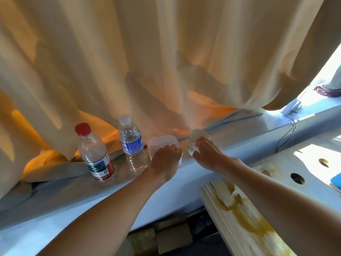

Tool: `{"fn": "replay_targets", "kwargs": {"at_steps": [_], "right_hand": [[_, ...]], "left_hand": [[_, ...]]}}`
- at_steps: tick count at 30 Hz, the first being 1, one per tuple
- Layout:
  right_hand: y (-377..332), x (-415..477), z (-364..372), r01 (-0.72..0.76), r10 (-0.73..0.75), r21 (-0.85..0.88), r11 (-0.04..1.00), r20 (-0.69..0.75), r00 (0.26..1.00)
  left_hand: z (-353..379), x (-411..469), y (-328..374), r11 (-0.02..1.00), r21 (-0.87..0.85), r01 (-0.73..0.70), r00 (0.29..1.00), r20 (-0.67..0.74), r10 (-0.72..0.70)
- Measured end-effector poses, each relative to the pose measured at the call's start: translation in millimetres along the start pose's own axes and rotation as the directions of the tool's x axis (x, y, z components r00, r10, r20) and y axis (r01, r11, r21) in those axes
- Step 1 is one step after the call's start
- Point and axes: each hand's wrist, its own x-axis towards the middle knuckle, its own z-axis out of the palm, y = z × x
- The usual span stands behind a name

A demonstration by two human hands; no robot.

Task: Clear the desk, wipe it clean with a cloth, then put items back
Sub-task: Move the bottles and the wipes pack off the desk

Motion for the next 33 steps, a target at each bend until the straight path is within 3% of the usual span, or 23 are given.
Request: {"fn": "replay_targets", "kwargs": {"at_steps": [24, 33], "right_hand": [[-7, 13, 8, 0.010, -0.006, -0.065, 0.998, 0.057, 0.998], [-3, -4, -5, 0.053, -0.053, -0.096, 0.994, 0.007, 0.999]], "left_hand": [[10, 10, -14, 0.954, -0.157, 0.255, 0.962, -0.062, -0.267], [-5, 21, 0, 0.944, -0.239, 0.226, 0.954, -0.140, -0.264]]}}
